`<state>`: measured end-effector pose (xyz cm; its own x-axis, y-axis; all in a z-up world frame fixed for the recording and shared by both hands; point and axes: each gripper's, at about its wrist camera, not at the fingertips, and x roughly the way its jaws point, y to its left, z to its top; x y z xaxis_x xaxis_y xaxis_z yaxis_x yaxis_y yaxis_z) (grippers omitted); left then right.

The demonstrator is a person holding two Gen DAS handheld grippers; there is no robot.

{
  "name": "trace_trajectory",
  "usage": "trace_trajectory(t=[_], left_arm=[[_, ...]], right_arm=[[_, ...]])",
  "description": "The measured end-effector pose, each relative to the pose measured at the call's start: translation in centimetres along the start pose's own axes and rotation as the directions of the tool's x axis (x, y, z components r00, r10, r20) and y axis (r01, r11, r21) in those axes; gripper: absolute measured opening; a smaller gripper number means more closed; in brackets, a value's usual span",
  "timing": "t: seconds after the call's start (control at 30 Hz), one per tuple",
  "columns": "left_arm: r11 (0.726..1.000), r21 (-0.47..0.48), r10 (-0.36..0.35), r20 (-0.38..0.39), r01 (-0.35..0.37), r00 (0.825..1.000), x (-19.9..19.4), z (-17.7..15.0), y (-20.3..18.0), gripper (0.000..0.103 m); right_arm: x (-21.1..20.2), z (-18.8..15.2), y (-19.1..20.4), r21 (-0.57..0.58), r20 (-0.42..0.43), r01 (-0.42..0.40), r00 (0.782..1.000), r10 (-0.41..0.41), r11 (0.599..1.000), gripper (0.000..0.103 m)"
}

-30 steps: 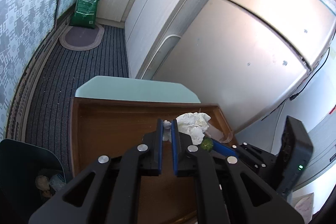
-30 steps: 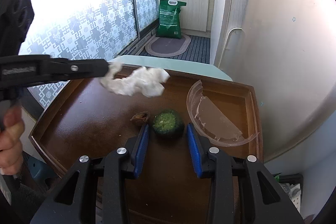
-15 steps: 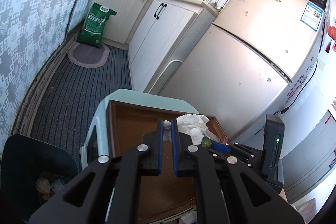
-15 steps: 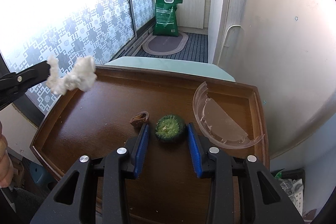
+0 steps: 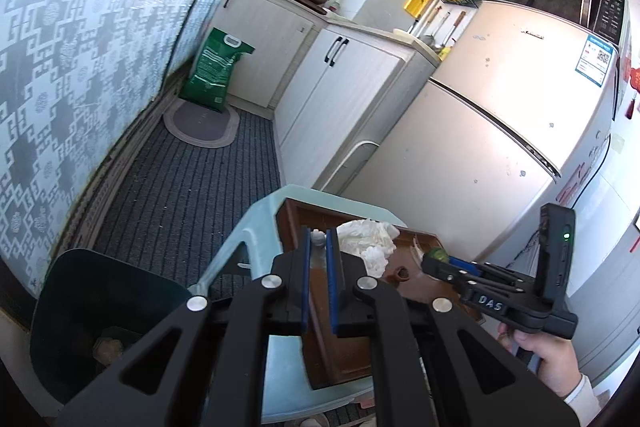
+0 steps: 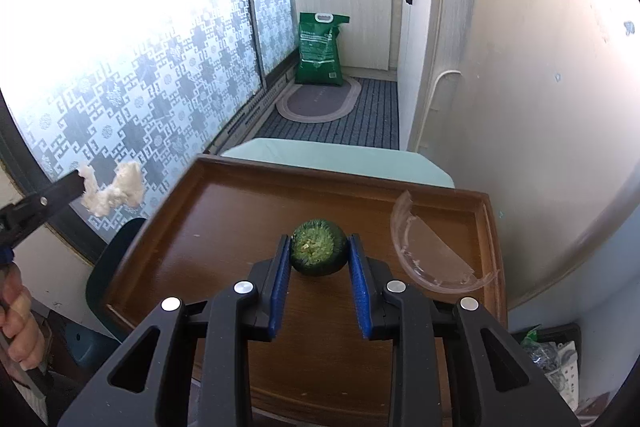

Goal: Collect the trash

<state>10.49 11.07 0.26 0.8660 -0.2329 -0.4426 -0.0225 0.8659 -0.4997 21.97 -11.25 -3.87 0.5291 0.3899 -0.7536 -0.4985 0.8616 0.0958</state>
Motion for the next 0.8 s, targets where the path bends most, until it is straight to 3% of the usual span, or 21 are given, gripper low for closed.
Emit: trace_trajectory(t=[0.27,0.53,0.8], left_arm=[[0.995,0.015,0.1,0.037,-0.101,0.994,-2.5,0.1,2.2,0.008],[0.972,0.08,0.218,0.064,-0.223,0.974,-4.2,-0.1,3.9,0.008],[0.96,0.042,0.276,0.017,-0.277,0.961,-4.5,-0.5,7.5,0.008]], right_arm=[[-0.4,1.1,4.2,-0.052,0.016,-0.066,0.998,0.067,0.997,0.028],[-0.2,2.0,8.8,-0.091,0.016,-0.145,0.989,0.147,0.985,0.028],[0.9,2.4,13.1,-0.125,-0.013,-0.218,0.976,0.218,0.968,0.028]])
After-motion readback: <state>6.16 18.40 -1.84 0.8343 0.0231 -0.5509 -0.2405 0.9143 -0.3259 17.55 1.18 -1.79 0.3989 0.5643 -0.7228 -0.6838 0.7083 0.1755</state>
